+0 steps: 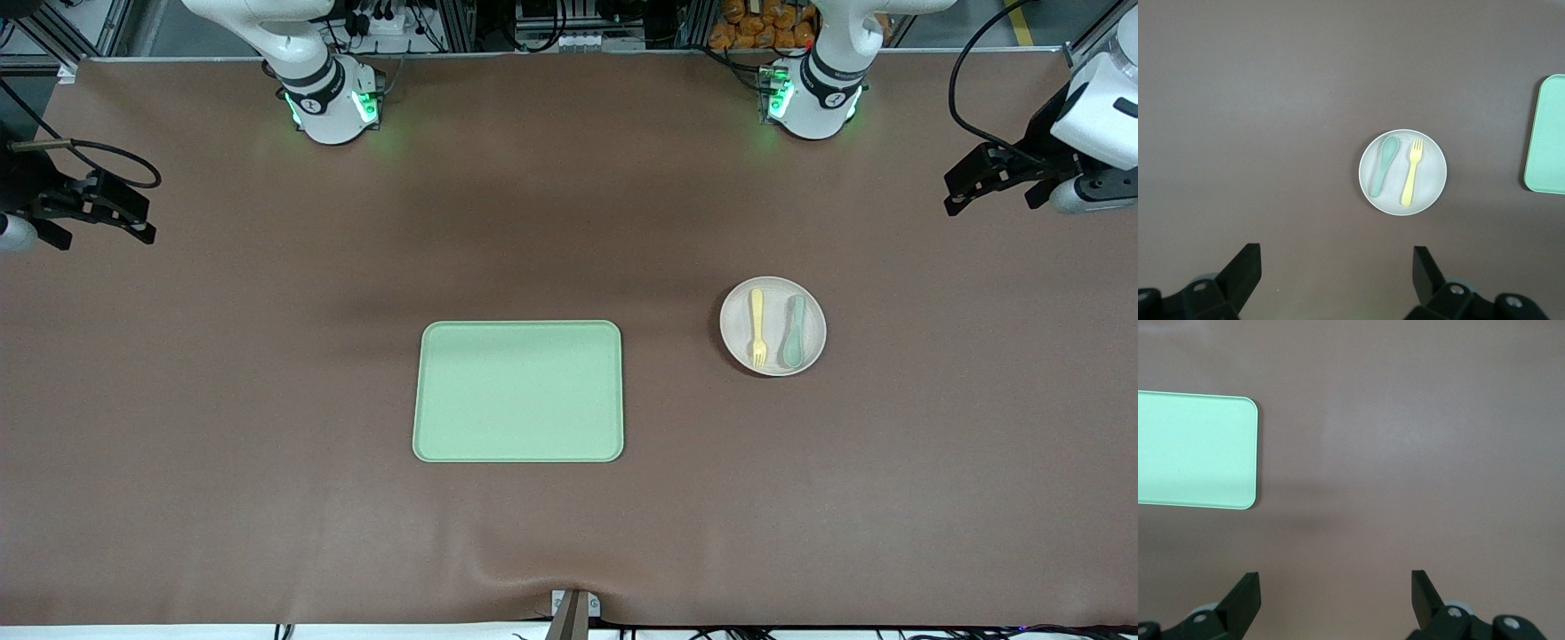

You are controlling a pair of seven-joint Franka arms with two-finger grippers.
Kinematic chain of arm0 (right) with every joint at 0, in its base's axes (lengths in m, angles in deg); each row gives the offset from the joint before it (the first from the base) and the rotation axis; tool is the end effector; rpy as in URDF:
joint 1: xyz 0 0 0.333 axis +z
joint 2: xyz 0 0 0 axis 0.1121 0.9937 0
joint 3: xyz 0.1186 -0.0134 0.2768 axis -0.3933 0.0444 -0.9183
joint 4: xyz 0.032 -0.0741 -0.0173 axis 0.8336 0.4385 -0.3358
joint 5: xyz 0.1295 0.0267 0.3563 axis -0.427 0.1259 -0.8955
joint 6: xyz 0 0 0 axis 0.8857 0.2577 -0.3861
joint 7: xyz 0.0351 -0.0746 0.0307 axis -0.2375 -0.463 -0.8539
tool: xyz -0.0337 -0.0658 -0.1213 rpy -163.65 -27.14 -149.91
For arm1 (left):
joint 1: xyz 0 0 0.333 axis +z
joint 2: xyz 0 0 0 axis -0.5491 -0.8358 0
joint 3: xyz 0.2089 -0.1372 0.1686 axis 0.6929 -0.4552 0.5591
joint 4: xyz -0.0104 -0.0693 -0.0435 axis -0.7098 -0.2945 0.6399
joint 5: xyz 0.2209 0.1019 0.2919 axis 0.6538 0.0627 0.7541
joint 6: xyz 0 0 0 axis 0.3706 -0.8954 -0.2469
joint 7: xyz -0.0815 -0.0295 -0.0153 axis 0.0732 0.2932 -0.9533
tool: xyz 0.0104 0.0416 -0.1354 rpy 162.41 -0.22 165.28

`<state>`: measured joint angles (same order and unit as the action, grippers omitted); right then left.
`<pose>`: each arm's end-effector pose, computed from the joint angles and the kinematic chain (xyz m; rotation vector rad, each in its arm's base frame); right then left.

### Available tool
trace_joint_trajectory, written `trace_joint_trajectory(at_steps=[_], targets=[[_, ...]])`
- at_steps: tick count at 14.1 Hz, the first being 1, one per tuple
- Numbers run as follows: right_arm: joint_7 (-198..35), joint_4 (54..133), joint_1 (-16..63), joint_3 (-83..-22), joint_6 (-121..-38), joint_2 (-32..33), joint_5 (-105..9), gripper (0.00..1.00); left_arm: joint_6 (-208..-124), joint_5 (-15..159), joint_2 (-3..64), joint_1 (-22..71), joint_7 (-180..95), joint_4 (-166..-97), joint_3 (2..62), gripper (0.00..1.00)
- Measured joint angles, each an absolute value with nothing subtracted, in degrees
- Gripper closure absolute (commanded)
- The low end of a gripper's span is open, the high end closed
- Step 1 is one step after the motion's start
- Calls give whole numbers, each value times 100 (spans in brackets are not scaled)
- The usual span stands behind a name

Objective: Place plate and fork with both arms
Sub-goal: 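Move the left gripper down to the rim of the white plate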

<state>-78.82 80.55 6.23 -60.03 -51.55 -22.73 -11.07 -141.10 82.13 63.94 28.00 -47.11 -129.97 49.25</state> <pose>0.5416 0.0165 0.5995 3.1380 0.1072 0.0361 0.5006 -0.0553 0.5878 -3.1206 -0.1252 -0.0597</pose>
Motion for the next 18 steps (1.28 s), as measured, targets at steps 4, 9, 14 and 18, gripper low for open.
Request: trace_joint_trajectory(at_steps=[4,9,14,18], targets=[[-7882,8055,623,-5999,-5155,-2273,-1107,0,-14107,8213,6394,2800,-4693,-12998,4926,0],[-7882,8055,622,-5989,-5155,-2273,-1107,0,-14054,8213,6302,2809,-4618,-13066,4932,0],[-7882,8055,622,-5986,-5153,-2273,-1107,0,-14491,8213,5820,2808,-4605,-13423,4929,0],[-7882,8055,621,-5984,-5151,-2273,-1107,0,-15573,8213,5734,2811,-4605,-14364,4923,0]])
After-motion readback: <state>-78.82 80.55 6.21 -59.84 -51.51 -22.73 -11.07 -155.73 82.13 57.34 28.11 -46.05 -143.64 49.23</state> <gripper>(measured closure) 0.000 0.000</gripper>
